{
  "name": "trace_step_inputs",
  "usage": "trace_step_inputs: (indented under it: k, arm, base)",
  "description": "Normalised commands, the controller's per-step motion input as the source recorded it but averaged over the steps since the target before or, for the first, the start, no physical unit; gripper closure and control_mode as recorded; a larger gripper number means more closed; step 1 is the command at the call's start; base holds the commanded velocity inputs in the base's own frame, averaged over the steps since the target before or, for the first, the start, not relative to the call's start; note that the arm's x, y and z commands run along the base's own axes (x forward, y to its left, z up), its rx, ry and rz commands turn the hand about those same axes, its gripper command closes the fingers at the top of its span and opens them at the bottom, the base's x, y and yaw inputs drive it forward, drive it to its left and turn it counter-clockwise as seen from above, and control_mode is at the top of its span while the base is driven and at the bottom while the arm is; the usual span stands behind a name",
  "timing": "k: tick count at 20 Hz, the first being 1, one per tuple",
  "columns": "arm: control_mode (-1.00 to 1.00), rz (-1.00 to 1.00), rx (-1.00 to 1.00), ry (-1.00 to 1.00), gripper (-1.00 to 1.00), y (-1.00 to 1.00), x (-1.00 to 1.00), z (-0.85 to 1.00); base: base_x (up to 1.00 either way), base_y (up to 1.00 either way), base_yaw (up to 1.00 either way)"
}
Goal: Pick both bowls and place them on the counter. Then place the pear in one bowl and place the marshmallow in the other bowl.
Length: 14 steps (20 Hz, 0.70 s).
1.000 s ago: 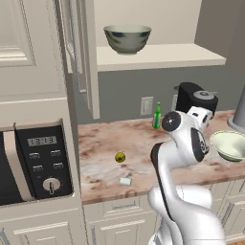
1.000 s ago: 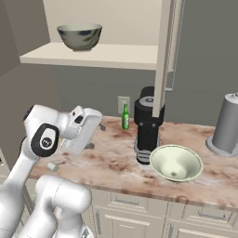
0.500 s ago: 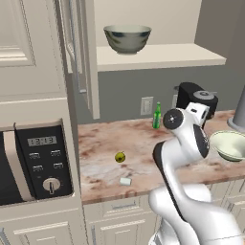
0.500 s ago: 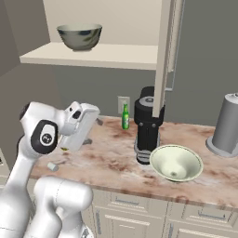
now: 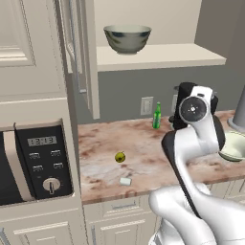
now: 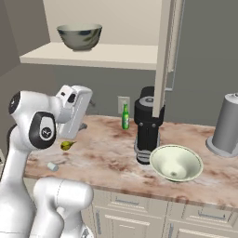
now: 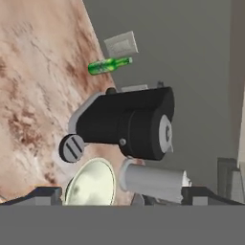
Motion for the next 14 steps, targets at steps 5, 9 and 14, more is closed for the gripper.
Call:
trace_step_inputs:
  k: [5,9,14]
  arm:
    - [-1.0,0.1,-0.02,0.0,-1.0,0.48,0.0,0.8]
    - [-1.0,0.0,-0.04,0.03,-1.0,0.68,0.04,0.76]
    - [-1.0,0.0,-0.05,0.03,-1.0,0.58,0.17,0.53]
  base:
    - [0.0,0.0,0.0]
    - [0.0,0.0,0.0]
    - [0.0,0.0,0.0]
